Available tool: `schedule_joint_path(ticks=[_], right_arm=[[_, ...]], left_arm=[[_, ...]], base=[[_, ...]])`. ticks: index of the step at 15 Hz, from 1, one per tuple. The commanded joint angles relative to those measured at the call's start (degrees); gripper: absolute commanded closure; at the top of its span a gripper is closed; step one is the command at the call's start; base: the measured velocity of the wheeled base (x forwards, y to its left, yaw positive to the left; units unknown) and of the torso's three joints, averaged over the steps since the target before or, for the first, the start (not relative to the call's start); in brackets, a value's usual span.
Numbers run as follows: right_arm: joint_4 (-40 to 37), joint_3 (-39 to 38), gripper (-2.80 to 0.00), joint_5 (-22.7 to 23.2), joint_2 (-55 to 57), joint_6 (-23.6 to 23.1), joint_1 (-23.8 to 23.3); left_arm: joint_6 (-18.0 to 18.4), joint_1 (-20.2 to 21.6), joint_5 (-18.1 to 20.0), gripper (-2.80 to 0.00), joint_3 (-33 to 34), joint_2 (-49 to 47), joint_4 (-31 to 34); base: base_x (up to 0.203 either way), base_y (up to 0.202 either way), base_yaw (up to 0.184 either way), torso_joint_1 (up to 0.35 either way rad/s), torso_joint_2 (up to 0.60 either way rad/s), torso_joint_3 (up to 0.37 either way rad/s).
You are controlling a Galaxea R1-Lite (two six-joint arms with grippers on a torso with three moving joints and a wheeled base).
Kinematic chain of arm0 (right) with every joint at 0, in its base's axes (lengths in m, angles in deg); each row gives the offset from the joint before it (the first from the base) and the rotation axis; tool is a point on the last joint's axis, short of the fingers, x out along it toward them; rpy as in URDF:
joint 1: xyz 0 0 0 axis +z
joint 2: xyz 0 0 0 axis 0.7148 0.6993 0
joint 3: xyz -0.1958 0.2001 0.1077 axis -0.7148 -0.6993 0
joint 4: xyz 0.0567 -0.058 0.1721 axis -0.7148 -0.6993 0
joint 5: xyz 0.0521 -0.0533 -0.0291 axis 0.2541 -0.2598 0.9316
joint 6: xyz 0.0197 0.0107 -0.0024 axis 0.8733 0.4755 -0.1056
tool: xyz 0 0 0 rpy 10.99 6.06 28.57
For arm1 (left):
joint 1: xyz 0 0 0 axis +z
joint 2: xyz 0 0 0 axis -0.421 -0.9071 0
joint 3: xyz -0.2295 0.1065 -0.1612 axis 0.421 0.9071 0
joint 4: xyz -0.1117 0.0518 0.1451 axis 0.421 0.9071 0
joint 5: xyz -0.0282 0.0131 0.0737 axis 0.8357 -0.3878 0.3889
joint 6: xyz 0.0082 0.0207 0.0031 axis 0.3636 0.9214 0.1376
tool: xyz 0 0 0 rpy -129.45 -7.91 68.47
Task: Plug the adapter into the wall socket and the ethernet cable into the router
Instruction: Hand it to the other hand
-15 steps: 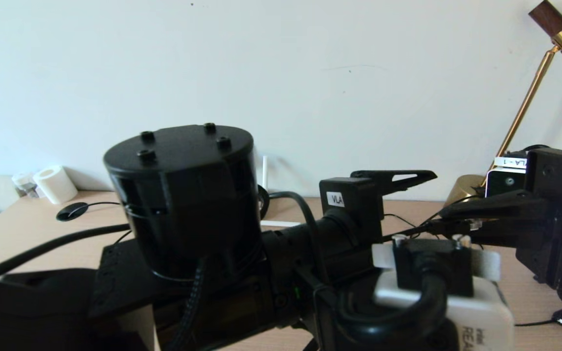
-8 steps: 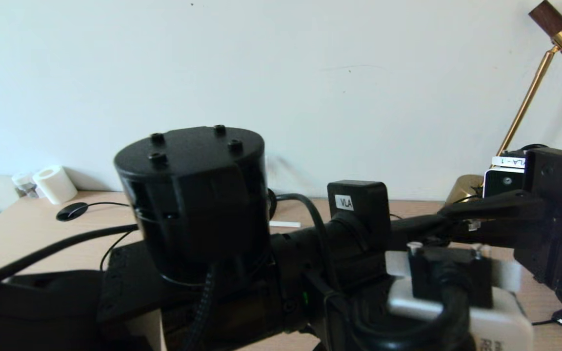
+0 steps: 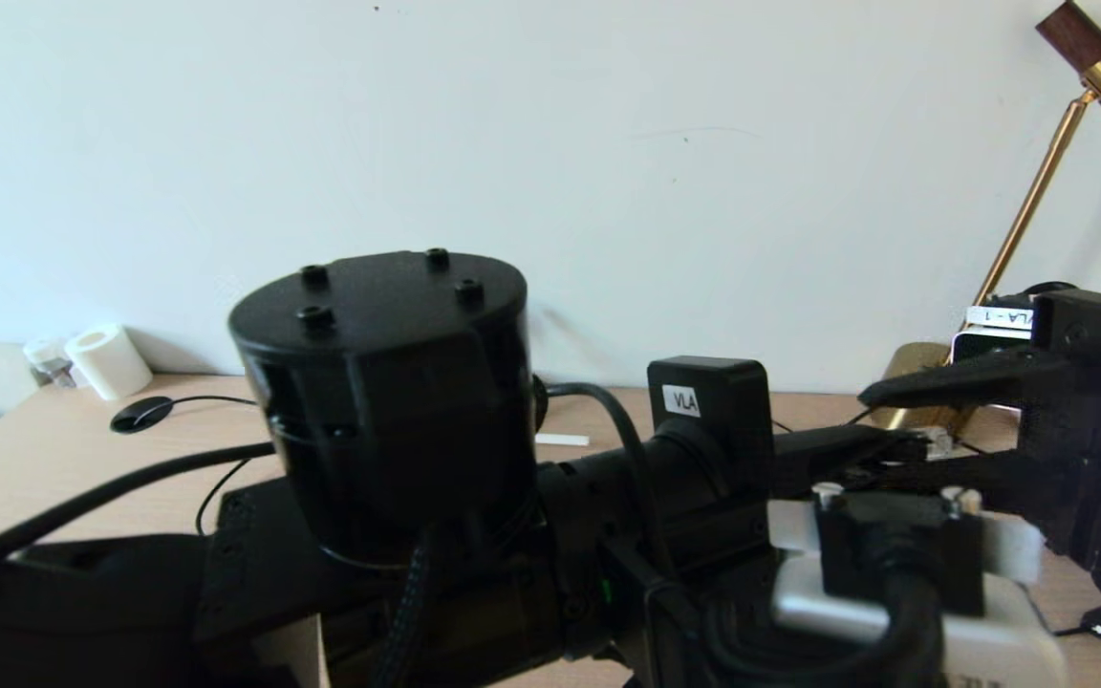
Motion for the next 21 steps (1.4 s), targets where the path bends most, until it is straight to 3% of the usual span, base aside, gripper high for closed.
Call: schedule_joint_path(ticks=[1,5,6,7,9,10,11,12,15,17,19,21], right_arm=[[-0.03,-0.21,-2.8,0.31,-0.48,0.4,0.01],[0.37,-2.29,-2.8,-1.8,-3.03,-3.09,-1.43],[0.37,-3.29,-2.8,-2.86,-4.52,-4.72,-3.37],[0.34,-4.22,0.0,-3.32,-6.19,-6.26,-5.51],[0.24,-6.04,0.0,-4.13,-9.75,-11.22,-8.06],[0.19,-7.26,0.0,-5.76,-11.35,-16.06,-9.78],[0.11,-9.03,0.0,-10.19,-12.76,-22.28,-11.0],[0.11,-11.23,0.0,-18.06,-13.93,-28.69,-11.52],[1.16,-22.28,0.0,-41.24,-19.2,-54.81,-11.93],[2.38,-30.17,0.0,-49.12,-27.42,-67.23,-11.98],[2.8,-38.21,0.0,-55.43,-37.32,-77.39,-12.04],[2.55,-47.14,0.0,-59.71,-47.5,-84.43,-12.03]], left_arm=[[0.34,0.0,0.03,0.0,0.07,-0.05,-0.2],[-0.35,0.73,0.02,0.0,1.58,2.1,-0.2],[-3.05,1.77,-0.14,0.0,2.23,3.34,-0.2],[-8.01,3.09,-0.58,0.0,2.28,4.4,-0.19],[-17.95,7.68,-2.29,0.0,2.33,6.64,-0.2],[-22.63,9.75,-3.86,0.0,2.27,7.46,-0.2],[-27.9,11.52,-6.22,0.0,2.07,8.0,-0.19],[-33.56,13.29,-8.67,0.0,1.87,8.59,-0.1],[-45.75,21.76,-11.4,0.0,2.57,9.75,0.25],[-55.97,25.88,-14.7,0.0,4.4,9.35,0.38],[-67.12,27.37,-18.52,0.0,5.67,8.51,1.47],[-69.65,28.44,-19.21,0.0,9.65,8.51,4.47]], base=[[0.0,0.0,0.0,0.0,0.0,0.0],[0.0,0.0,0.0,0.0,0.0,0.0],[0.0,0.0,0.0,0.0,0.0,0.0],[0.0,0.0,0.0,0.0,0.0,0.0],[0.0,0.0,0.0,0.0,0.0,0.0],[0.0,0.0,0.0,0.0,0.0,0.0],[0.0,0.0,0.0,0.0,0.0,0.0],[0.0,0.0,0.0,0.0,0.0,0.0],[0.0,0.0,0.0,0.0,0.0,0.0],[0.0,0.0,0.0,0.0,0.0,0.0],[0.0,0.0,0.0,0.0,0.0,0.0],[0.0,0.0,0.0,0.0,0.0,0.0]])
